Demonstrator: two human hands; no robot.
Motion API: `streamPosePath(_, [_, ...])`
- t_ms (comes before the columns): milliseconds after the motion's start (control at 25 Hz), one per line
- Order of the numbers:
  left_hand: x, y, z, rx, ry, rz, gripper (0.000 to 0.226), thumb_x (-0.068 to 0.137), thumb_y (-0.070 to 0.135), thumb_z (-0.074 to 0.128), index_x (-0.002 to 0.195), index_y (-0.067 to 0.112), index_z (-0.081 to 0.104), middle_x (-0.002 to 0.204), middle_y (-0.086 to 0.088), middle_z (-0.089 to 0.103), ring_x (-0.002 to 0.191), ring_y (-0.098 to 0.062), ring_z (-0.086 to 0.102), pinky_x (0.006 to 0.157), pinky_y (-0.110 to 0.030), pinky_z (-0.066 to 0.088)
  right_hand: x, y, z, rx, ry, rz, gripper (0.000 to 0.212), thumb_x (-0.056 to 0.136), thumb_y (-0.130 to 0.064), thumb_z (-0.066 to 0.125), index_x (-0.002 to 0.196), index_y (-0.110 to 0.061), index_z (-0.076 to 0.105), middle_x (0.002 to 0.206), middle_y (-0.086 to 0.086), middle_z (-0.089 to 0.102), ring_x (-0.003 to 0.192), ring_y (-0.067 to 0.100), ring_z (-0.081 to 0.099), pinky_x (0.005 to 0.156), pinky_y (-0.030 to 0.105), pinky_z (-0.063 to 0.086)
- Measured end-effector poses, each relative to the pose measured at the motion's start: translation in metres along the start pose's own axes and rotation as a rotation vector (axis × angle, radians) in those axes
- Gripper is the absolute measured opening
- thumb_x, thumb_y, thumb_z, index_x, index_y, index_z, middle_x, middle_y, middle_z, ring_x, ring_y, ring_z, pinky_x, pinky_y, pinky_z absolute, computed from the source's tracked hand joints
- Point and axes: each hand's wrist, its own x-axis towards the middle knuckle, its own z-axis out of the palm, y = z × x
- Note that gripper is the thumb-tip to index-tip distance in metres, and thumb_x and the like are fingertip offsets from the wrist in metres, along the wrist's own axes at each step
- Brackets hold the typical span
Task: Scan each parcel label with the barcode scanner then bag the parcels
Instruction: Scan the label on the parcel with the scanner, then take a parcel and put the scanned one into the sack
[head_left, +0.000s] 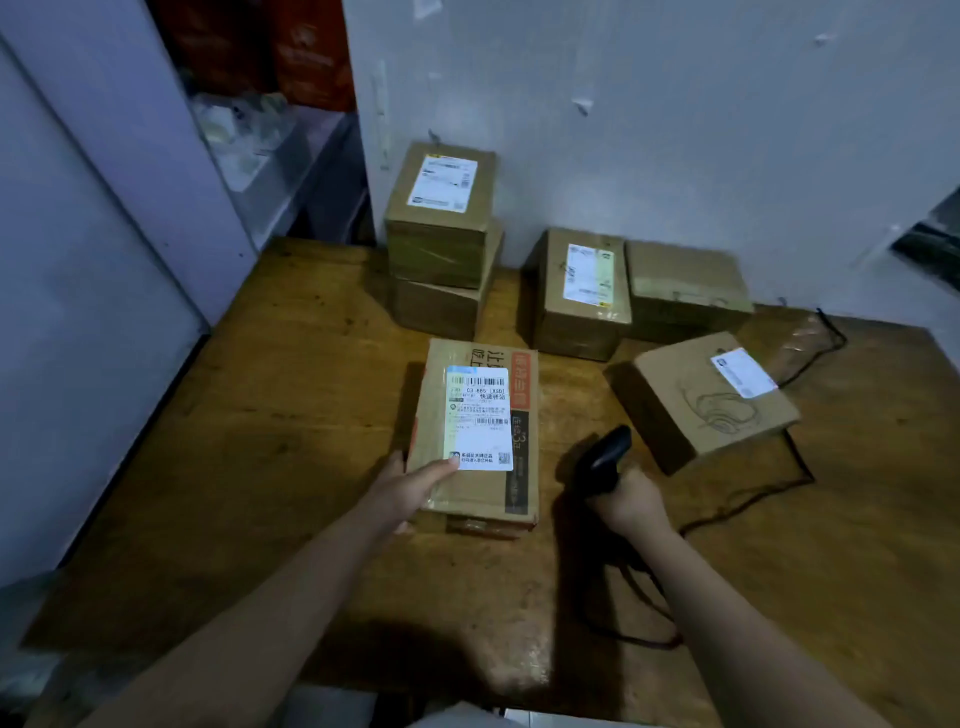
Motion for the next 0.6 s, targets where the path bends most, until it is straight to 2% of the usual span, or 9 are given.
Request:
streamPosePath(40, [-0.002, -0.005, -0.004, -0.001, 0.015, -0.005, 0.09, 0.076, 0.049, 0.071, 0.148, 0.021, 0.024, 0.14, -0.006, 0.048, 0.119, -0.029, 0.052, 0.099, -0.051, 0.044, -0.001, 0.003, 0.008, -0.009, 0.021, 0.018, 0.03, 0.091, -0.015, 0.055, 0.119, -0.003, 0.054, 0.113, 0.013, 0.056, 0.106, 0.03, 0.055, 0.083, 0.034, 0.046])
streamPosePath(160, [-0.008, -0.015, -0.013, -0.045, 0.063, -0.009, 0.09, 0.072, 0.055, 0.071, 0.146, 0.023, 0.031, 0.137, -0.005, 0.051, 0.117, -0.027, 0.054, 0.097, -0.05, 0.046, -0.012, -0.025, 0.018, 0.066, 0.203, 0.016, 0.055, 0.089, -0.025, 0.059, 0.134, -0.005, 0.035, 0.137, 0.022, 0.039, 0.128, 0.04, 0.037, 0.104, 0.047, 0.036])
streamPosePath(240, [-0.016, -0.019, -0.019, -0.079, 0.118, 0.004, 0.086, 0.074, 0.053, 0.071, 0.144, 0.022, 0.033, 0.135, -0.005, 0.053, 0.11, -0.025, 0.056, 0.093, -0.047, 0.05, -0.021, -0.06, 0.022, 0.109, 0.213, -0.152, 0.057, 0.092, -0.031, 0.053, 0.139, -0.006, 0.032, 0.143, 0.023, 0.037, 0.134, 0.042, 0.031, 0.11, 0.049, 0.03])
streamPosePath(360, [-0.035, -0.031, -0.033, -0.186, 0.131, 0.035, 0.085, 0.074, 0.05, 0.072, 0.144, 0.021, 0.033, 0.134, -0.004, 0.052, 0.104, -0.019, 0.055, 0.088, -0.043, 0.051, -0.044, -0.104, 0.046, 0.04, 0.188, -0.367, 0.053, 0.096, -0.036, 0.042, 0.139, -0.006, 0.038, 0.15, 0.021, 0.032, 0.144, 0.036, 0.017, 0.118, 0.047, 0.013])
streamPosePath(400, [-0.041, -0.035, -0.039, -0.225, 0.126, 0.046, 0.088, 0.071, 0.053, 0.073, 0.144, 0.024, 0.033, 0.132, -0.001, 0.053, 0.104, -0.018, 0.055, 0.087, -0.043, 0.051, -0.051, -0.112, 0.056, 0.019, 0.176, -0.402, 0.051, 0.096, -0.037, 0.04, 0.136, -0.006, 0.041, 0.15, 0.021, 0.034, 0.145, 0.035, 0.017, 0.117, 0.046, 0.012])
streamPosePath(440, [-0.05, -0.043, -0.048, -0.254, 0.132, 0.049, 0.091, 0.067, 0.056, 0.073, 0.143, 0.026, 0.033, 0.132, 0.001, 0.054, 0.105, -0.017, 0.056, 0.086, -0.043, 0.051, -0.061, -0.118, 0.068, 0.044, 0.126, -0.427, 0.048, 0.097, -0.037, 0.038, 0.132, -0.005, 0.045, 0.146, 0.021, 0.04, 0.142, 0.035, 0.025, 0.115, 0.045, 0.018])
streamPosePath(520, [-0.068, -0.061, -0.07, -0.277, 0.172, 0.056, 0.088, 0.068, 0.058, 0.072, 0.142, 0.03, 0.033, 0.132, 0.004, 0.053, 0.107, -0.017, 0.056, 0.089, -0.045, 0.05, -0.085, -0.129, 0.091, 0.25, -0.055, -0.435, 0.04, 0.099, -0.033, 0.039, 0.124, -0.004, 0.048, 0.131, 0.02, 0.056, 0.125, 0.036, 0.048, 0.102, 0.039, 0.037])
streamPosePath(600, [-0.087, -0.08, -0.101, -0.303, 0.23, 0.063, 0.083, 0.074, 0.055, 0.071, 0.142, 0.03, 0.031, 0.128, 0.005, 0.053, 0.106, -0.019, 0.055, 0.094, -0.047, 0.049, -0.111, -0.143, 0.116, 0.404, -0.195, -0.445, 0.038, 0.099, -0.029, 0.042, 0.128, -0.005, 0.046, 0.128, 0.018, 0.059, 0.116, 0.035, 0.056, 0.098, 0.042, 0.044])
